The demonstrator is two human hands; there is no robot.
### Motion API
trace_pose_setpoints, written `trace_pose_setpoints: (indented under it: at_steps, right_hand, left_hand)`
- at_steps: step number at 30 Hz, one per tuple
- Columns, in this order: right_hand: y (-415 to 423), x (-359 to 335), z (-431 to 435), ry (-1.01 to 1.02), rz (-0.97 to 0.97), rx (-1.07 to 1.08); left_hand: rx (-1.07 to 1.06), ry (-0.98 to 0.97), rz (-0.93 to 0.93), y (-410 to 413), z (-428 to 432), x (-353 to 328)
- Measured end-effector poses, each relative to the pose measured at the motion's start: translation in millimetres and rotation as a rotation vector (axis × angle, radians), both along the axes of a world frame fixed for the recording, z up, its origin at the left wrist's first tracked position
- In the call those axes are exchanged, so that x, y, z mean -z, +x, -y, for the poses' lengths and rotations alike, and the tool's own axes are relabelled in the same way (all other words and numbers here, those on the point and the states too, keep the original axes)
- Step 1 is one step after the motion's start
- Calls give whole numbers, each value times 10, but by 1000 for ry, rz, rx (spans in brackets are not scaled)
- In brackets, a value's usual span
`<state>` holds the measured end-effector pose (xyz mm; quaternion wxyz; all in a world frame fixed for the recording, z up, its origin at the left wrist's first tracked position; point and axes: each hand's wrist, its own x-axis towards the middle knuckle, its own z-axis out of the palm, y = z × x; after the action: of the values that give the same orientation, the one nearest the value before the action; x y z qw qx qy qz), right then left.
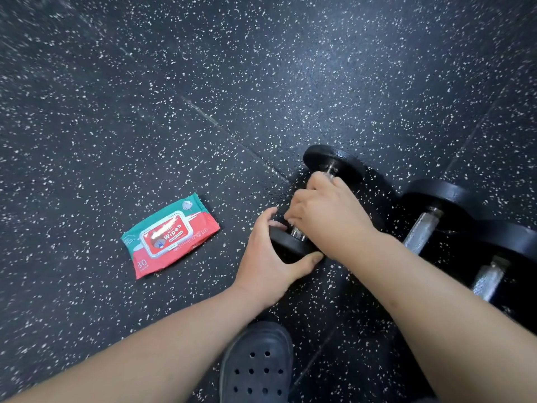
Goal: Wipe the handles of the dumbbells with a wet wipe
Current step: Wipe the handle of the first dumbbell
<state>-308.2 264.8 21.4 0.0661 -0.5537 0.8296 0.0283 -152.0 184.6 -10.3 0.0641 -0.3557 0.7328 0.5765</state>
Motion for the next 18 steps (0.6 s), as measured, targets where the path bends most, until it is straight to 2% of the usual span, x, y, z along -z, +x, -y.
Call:
trace_pose_setpoints:
  at_steps: [3, 5, 9, 11, 15, 18]
  right_hand:
    - [-101, -77, 163, 155, -12, -126]
    - [-190, -166, 183, 216, 72, -136]
    - [-293, -353, 63, 202, 252, -110]
    - [-291, -361, 25, 216, 238, -128]
    - [-244, -267, 227, 377, 30, -252]
    - [-221, -261, 393, 511, 25, -323]
  left_hand:
    - [-7, -2, 2, 0, -7, -11]
    - [-9, -1, 3, 4, -9, -23]
    - [-14, 4, -1, 18, -15, -14]
    - [-20, 5, -8, 16, -31, -7]
    - [-22, 5, 3, 6, -43, -18]
    - [-28, 15, 9, 2, -53, -22]
